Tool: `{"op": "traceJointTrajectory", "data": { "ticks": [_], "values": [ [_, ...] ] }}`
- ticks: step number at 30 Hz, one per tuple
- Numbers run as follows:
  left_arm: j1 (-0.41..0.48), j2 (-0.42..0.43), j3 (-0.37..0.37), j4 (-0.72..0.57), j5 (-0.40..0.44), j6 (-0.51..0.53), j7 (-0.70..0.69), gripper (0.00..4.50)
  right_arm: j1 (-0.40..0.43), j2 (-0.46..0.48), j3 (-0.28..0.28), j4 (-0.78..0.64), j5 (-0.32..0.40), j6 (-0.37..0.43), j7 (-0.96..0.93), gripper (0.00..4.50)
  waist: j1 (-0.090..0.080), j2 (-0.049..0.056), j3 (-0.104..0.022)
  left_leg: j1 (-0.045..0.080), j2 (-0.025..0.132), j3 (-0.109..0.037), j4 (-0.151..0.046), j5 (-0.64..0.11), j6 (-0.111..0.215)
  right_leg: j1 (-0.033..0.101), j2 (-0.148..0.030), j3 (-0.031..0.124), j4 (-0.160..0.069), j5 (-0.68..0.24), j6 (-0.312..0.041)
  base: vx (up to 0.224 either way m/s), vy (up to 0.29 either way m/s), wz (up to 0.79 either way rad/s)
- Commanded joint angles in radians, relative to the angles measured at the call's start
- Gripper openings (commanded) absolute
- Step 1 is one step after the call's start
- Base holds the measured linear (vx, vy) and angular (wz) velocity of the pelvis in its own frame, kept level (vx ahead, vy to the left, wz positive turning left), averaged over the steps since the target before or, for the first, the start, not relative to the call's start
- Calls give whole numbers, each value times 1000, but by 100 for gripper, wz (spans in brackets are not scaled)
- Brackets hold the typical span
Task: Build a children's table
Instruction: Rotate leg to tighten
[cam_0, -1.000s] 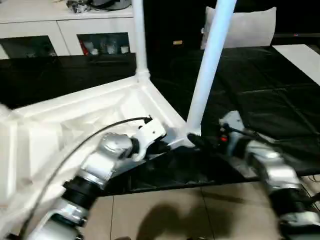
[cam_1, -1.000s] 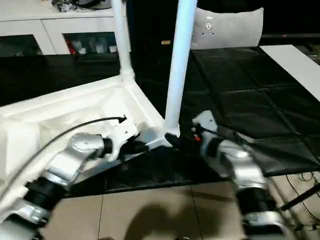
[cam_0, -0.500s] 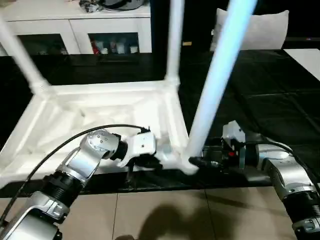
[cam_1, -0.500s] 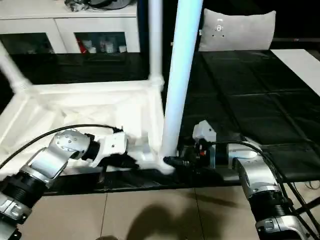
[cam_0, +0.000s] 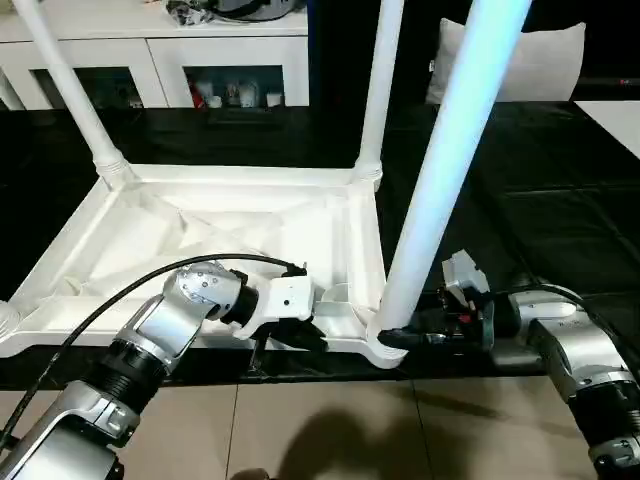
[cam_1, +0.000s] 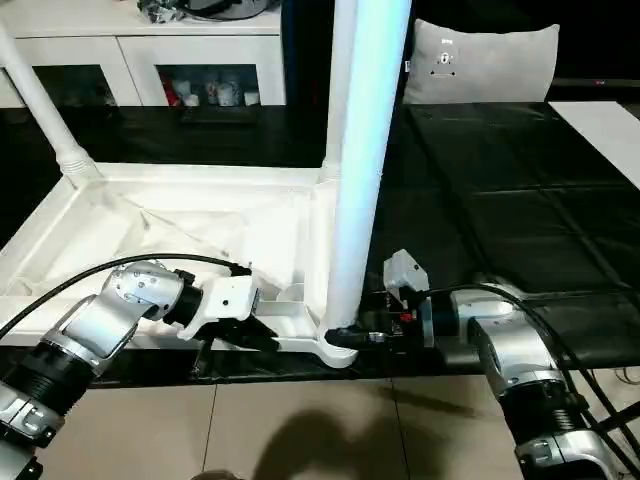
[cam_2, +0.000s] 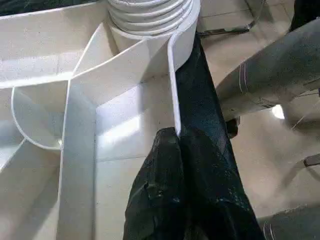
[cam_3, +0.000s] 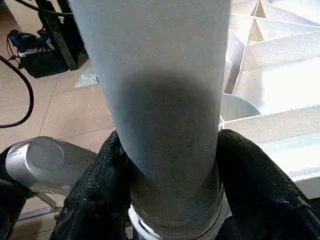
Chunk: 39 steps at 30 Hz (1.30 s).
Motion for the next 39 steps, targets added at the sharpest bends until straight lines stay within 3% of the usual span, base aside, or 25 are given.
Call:
{"op": "traceJointTrajectory", "data": {
  "ticks": [1,8,11,12,14,15,16,18,19,22,23,24,28,32,36,37,39],
  "values": [
    [22,-5,-45,-7,4,21,-42,0,12,5,11,-24,32,39,32,223,-3,-9,-63,-2,56,-11,-68,-131,79,59,-71,60,-58,-256,-191,0,0,0],
    [57,-47,3,-63,-34,149,39,0,35,56,11,-35,4,82,-95,217,-10,-9,-57,-1,56,-12,-73,-155,68,57,-70,59,-66,-312,-176,0,0,0],
    [76,-99,38,-105,-33,244,158,0,7,147,-36,17,-15,137,-303,215,-22,-9,-47,4,51,-16,-80,-223,39,53,-72,55,-85,-453,-138,0,0,0],
    [78,-111,45,-113,-29,265,187,0,1,165,-46,26,-18,147,-341,215,-31,-9,-45,9,48,-18,-80,-251,22,51,-73,51,-90,-511,-119,0,0,0],
    [77,-171,74,-128,-14,344,297,0,-19,221,-66,60,-35,164,-455,214,-49,-8,-40,4,44,-24,-82,-295,9,56,-72,42,-101,-594,-75,0,0,0],
    [76,-199,87,-134,-12,377,341,0,-26,243,-71,74,-43,168,-499,214,-63,-6,-36,16,42,-25,-80,-341,2,46,-70,35,-114,-639,-56,0,0,0],
    [72,-246,111,-137,-10,423,410,0,-37,273,-75,93,-58,171,-561,214,-81,-8,-34,21,38,-27,-75,-369,-6,44,-70,28,-120,-661,-47,0,0,0],
    [67,-280,127,-138,-11,449,455,0,-46,298,-80,110,-70,173,-618,214,-99,-8,-35,14,33,-33,-73,-390,1,49,-69,18,-129,-681,-22,0,0,0],
    [52,-345,157,-123,-6,473,548,0,-75,356,-107,164,-88,181,-761,214,-112,-9,-38,9,34,-37,-74,-393,7,54,-70,15,-128,-666,-16,0,0,0],
    [33,-388,170,-104,4,479,614,0,-95,406,-128,203,-97,146,-838,214,-137,2,-44,5,37,-43,-75,-409,18,56,-72,6,-134,-604,-30,0,0,0],
    [27,-400,172,-101,10,486,631,0,-99,422,-135,212,-98,131,-851,269,-138,5,-46,6,39,-44,-76,-407,22,56,-74,6,-134,-581,-40,0,0,0],
    [22,-407,172,-98,16,489,642,0,-103,433,-138,218,-102,123,-866,283,-138,5,-50,-2,43,-45,-79,-378,29,61,-77,10,-127,-511,-66,0,0,0],
    [19,-388,163,-105,32,503,627,0,-101,425,-155,203,-99,106,-851,318,-127,3,-51,-3,44,-37,-80,-331,48,60,-76,20,-115,-438,-111,0,0,0],
    [21,-315,149,-79,40,438,579,0,-70,341,-156,151,-90,69,-736,349,-117,6,-55,-6,50,-34,-80,-283,61,63,-74,27,-102,-362,-141,0,0,0],
    [24,-278,140,-63,45,407,546,0,-48,290,-150,122,-79,58,-647,383,-94,4,-59,-8,50,-27,-74,-198,84,66,-75,33,-89,-271,-173,0,0,0],
    [26,-244,132,-49,47,377,506,0,-27,238,-139,87,-71,47,-565,401,-88,2,-60,-12,48,-26,-72,-176,90,70,-75,34,-84,-256,-176,0,0,0],
    [26,-244,132,-49,47,377,506,0,-27,238,-139,87,-71,47,-565,410,-76,3,-60,-11,49,-24,-71,-155,96,68,-74,35,-81,-247,-179,0,0,0]
  ]
}}
